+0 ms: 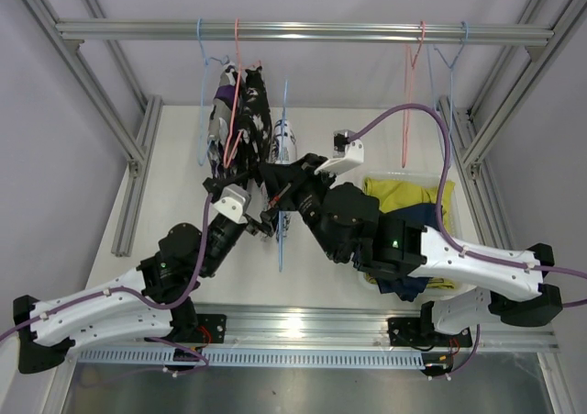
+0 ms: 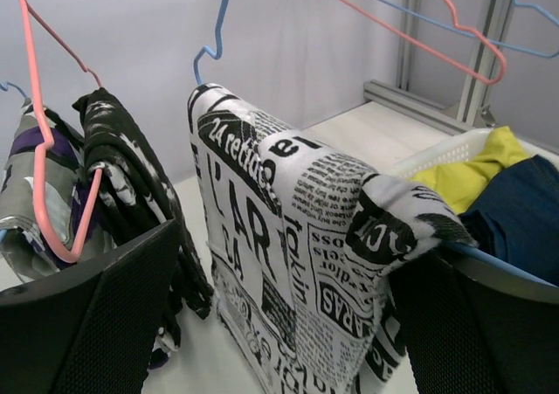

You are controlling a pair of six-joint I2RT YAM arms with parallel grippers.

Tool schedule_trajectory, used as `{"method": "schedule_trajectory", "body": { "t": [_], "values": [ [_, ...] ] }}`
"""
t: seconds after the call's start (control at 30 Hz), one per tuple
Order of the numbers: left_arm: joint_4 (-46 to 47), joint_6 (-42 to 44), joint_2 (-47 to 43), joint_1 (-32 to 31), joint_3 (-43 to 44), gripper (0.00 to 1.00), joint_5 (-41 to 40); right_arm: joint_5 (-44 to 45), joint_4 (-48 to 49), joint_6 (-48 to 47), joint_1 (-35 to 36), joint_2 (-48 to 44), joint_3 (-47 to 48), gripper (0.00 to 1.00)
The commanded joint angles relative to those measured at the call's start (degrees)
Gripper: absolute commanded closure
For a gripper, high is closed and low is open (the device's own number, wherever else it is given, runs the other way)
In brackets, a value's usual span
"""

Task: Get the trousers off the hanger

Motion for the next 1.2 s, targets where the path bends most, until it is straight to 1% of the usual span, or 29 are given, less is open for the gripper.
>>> {"method": "schedule_trajectory", "body": {
  "t": [0.0,0.07,0.3,0.43,0.5,0.57,0.6,0.77,0.8,0.87,0.9,1.03,1.17],
  "values": [
    [4.39,2.08,-0.31,-0.16,-0.42,0.01,-2.07,2.93,10.63,4.48,2.06,-3.77,-1.05,1.0],
    [4.56,2.26,-0.04,-0.07,-0.51,0.01,-2.33,3.54,11.15,5.19,3.11,-3.95,-1.49,1.0],
    [3.86,2.87,0.57,-0.16,-0.42,0.01,-2.86,4.34,13.0,3.34,5.4,-3.77,0.09,1.0],
    [2.28,2.34,1.19,-0.16,0.37,0.11,-1.99,4.34,13.53,3.17,6.37,-4.21,0.44,1.0],
    [1.58,2.17,1.71,-0.16,0.98,0.17,-1.9,3.81,14.14,3.34,7.33,-4.39,0.44,1.0],
    [1.31,2.17,2.07,-0.16,0.99,0.28,-1.81,3.81,15.11,3.25,7.95,-4.47,0.01,1.0],
    [1.31,2.17,2.24,-0.16,0.99,0.39,-1.81,3.81,15.46,3.34,8.39,-4.48,-0.26,1.0],
    [1.05,1.91,2.33,-0.16,1.34,0.63,-1.99,3.37,17.66,4.13,10.15,-4.83,-2.1,1.0],
    [1.05,1.9,2.16,-0.07,1.51,0.77,-1.98,3.46,18.01,4.31,10.24,-5.0,-2.45,1.0],
    [0.96,1.56,1.81,-0.07,1.51,0.9,-2.16,3.72,18.36,5.01,10.5,-5.27,-3.68,1.0],
    [0.96,1.47,1.72,-0.07,1.51,0.99,-2.25,3.72,18.71,5.19,10.5,-5.7,-4.21,1.0],
    [1.23,1.46,0.4,-0.07,1.25,0.99,-2.07,4.16,18.98,5.89,10.68,-6.32,-6.06,1.0],
    [0.88,1.29,-2.58,0.11,1.25,0.99,-2.16,7.05,16.27,6.59,10.68,-6.76,-7.38,1.0]
  ]
}}
